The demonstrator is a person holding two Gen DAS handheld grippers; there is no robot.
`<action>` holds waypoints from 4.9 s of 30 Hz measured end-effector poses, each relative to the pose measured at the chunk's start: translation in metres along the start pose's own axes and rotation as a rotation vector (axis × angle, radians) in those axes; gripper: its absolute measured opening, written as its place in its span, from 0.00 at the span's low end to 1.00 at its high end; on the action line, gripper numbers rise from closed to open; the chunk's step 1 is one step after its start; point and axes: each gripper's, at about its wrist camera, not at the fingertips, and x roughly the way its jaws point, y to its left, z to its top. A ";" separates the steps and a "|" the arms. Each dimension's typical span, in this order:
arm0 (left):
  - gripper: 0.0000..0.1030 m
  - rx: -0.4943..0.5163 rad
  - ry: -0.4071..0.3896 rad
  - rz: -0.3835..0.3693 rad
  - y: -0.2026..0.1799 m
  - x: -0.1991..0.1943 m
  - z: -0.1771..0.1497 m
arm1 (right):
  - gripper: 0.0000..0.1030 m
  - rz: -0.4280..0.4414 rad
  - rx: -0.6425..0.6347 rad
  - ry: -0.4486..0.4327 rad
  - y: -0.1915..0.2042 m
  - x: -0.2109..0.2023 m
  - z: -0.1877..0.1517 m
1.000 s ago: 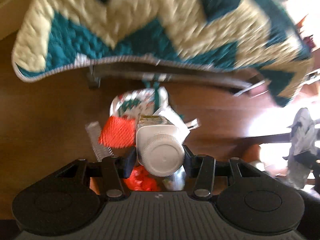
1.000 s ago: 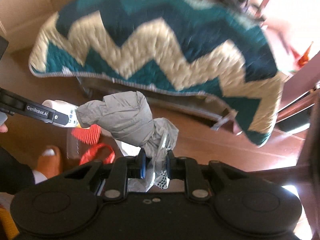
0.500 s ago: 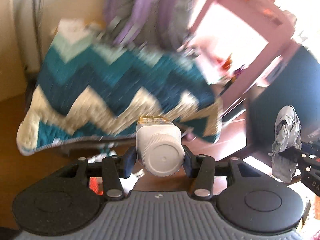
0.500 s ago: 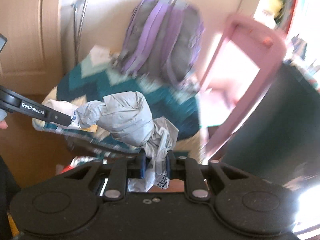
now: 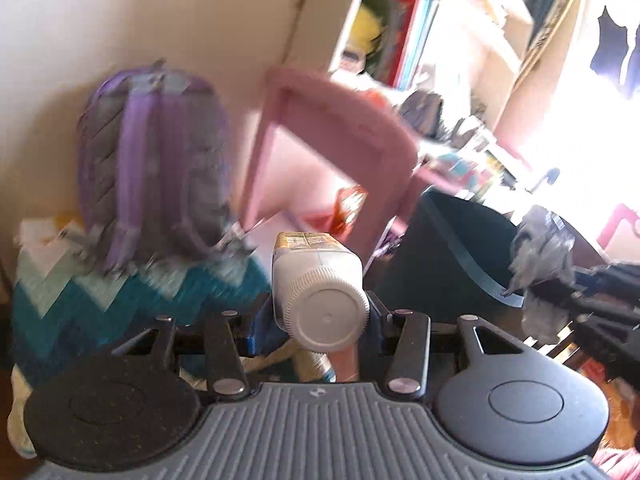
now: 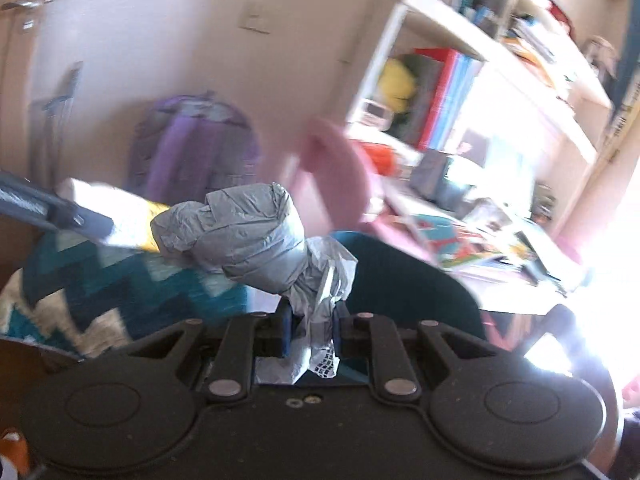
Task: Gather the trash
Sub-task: 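Lift and carry the yellow tube and grey plastic with both tools to the bin, then open both tools over the green bin to drop the tube and plastic, then withdraw both open tools from the bin back toward the trash pile, then grasp the orange foam net with left tool while right grasps the clear plastic packet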
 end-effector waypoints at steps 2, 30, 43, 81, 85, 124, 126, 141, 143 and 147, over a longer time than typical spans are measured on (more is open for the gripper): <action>0.45 0.022 -0.024 -0.021 -0.021 -0.002 0.017 | 0.16 -0.043 0.008 0.017 -0.020 0.006 0.001; 0.46 0.284 0.208 -0.065 -0.192 0.152 0.037 | 0.27 -0.176 -0.246 0.284 -0.086 0.103 -0.036; 0.67 0.362 0.171 -0.047 -0.202 0.152 0.034 | 0.47 -0.166 -0.288 0.234 -0.090 0.086 -0.035; 0.73 0.279 -0.058 -0.022 -0.063 -0.044 0.000 | 0.50 0.166 0.037 -0.102 0.026 -0.054 -0.003; 0.79 0.241 -0.069 0.029 -0.025 -0.062 -0.013 | 0.51 0.249 0.025 -0.106 0.060 -0.053 0.000; 0.96 -0.323 0.425 0.488 0.329 0.109 -0.263 | 0.56 0.624 0.062 0.561 0.356 0.232 -0.205; 0.96 -0.331 0.503 0.518 0.338 0.131 -0.287 | 0.56 0.607 0.092 0.648 0.363 0.252 -0.228; 0.96 -0.413 0.862 0.524 0.392 0.253 -0.404 | 0.53 0.556 0.163 1.150 0.421 0.339 -0.382; 0.96 -0.430 0.897 0.515 0.399 0.265 -0.418 | 0.53 0.564 0.152 1.181 0.428 0.342 -0.390; 0.96 -0.393 0.963 0.500 0.405 0.289 -0.443 | 0.53 0.576 0.119 1.229 0.438 0.351 -0.410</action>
